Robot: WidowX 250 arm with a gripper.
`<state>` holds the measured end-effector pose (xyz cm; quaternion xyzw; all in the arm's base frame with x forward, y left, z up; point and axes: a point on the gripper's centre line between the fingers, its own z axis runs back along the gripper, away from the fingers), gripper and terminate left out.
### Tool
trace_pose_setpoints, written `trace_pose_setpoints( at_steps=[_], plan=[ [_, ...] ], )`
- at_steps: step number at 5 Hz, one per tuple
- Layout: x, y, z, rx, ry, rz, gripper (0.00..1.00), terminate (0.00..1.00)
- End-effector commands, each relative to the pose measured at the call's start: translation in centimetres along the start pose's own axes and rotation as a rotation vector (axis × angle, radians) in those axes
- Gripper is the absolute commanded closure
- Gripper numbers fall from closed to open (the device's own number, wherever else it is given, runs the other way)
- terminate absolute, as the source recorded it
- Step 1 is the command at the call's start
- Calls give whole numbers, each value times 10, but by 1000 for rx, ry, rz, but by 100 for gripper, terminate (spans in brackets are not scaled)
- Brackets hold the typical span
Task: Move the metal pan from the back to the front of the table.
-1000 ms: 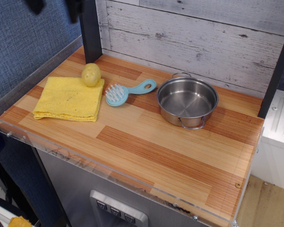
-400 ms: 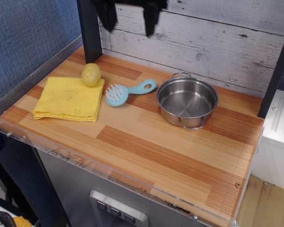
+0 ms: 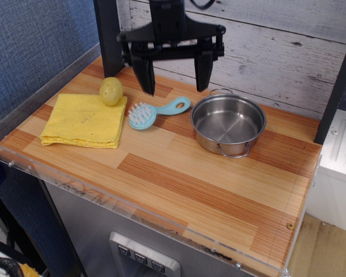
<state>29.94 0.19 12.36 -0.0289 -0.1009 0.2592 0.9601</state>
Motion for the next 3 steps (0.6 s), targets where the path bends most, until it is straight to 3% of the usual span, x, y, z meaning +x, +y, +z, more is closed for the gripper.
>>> trace_pose_setpoints(
  at_steps=[1, 3],
  plan=[
    [16, -10, -14, -1, -15, 120, 0, 0],
    [26, -10, -49, 82, 12, 124, 0, 0]
  ],
)
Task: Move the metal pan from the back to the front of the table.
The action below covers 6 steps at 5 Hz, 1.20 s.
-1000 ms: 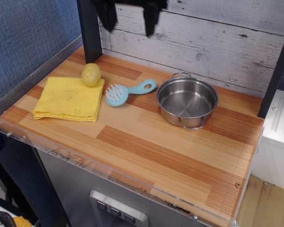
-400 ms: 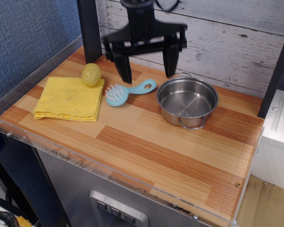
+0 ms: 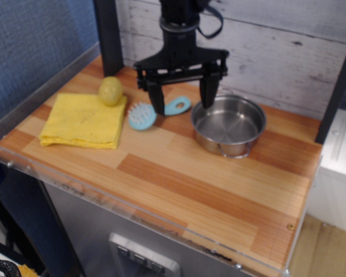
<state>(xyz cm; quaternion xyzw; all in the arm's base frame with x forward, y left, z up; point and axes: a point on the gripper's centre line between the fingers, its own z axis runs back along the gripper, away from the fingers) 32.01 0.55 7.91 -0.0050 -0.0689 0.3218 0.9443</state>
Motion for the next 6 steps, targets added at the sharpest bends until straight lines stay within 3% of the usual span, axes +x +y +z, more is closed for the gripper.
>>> trace_pose_setpoints(
  at_steps=[1, 4, 5, 6],
  plan=[
    [17, -14, -16, 30, -19, 5, 0, 0],
    [22, -28, -40, 78, -29, 28, 0, 0],
    [24, -27, -45, 103, -31, 21, 100, 0],
    [25, -26, -46, 120, -41, 17, 100, 0]
  ],
)
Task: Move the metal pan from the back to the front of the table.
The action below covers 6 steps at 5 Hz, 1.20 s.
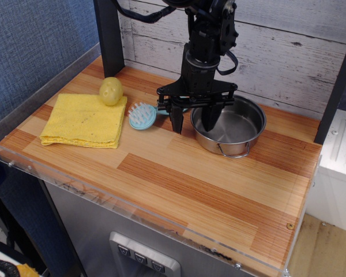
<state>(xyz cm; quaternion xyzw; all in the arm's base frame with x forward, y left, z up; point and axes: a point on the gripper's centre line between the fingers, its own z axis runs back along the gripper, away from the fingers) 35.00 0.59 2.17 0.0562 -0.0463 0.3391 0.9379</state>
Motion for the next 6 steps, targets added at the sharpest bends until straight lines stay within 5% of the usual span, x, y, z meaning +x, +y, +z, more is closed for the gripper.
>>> trace_pose_setpoints(
  at_steps=[1, 4, 6],
  plan=[
    [9, -8, 20, -20, -53, 2, 100, 0],
    [8, -7, 24, -34, -59, -22, 100, 0],
    [5, -13, 49, -76, -113, -168, 100, 0]
  ],
)
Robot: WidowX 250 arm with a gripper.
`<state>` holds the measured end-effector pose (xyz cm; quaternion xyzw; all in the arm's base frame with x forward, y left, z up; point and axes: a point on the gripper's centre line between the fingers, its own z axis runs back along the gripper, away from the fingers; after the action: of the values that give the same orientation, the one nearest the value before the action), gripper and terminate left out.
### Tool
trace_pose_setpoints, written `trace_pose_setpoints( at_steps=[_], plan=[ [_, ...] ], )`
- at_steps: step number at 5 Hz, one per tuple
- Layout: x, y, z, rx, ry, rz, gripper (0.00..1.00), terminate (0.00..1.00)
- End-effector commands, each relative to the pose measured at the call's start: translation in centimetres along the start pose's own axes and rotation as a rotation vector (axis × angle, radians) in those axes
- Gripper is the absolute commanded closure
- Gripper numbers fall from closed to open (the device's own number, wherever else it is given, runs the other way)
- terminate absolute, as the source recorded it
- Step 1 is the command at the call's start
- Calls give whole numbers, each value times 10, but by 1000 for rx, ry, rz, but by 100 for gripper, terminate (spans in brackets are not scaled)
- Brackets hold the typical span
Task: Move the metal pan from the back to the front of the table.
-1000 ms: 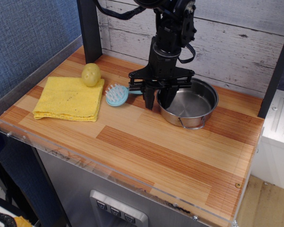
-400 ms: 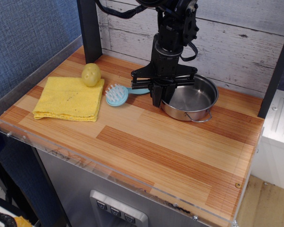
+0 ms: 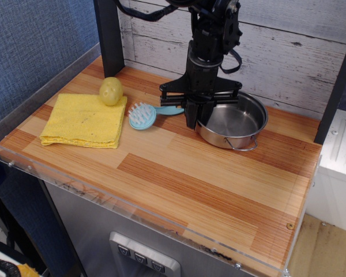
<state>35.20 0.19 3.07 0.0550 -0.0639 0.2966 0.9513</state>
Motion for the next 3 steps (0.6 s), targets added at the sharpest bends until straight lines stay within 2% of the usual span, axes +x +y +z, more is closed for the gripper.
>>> trace_pose_setpoints(
  at_steps=[1, 2, 3],
  plan=[
    [5, -17, 68, -84, -122, -143, 100, 0],
    [-2, -16, 96, -132, -137, -163, 100, 0],
    [-13, -2, 117, -173, -146, -171, 100, 0]
  ],
)
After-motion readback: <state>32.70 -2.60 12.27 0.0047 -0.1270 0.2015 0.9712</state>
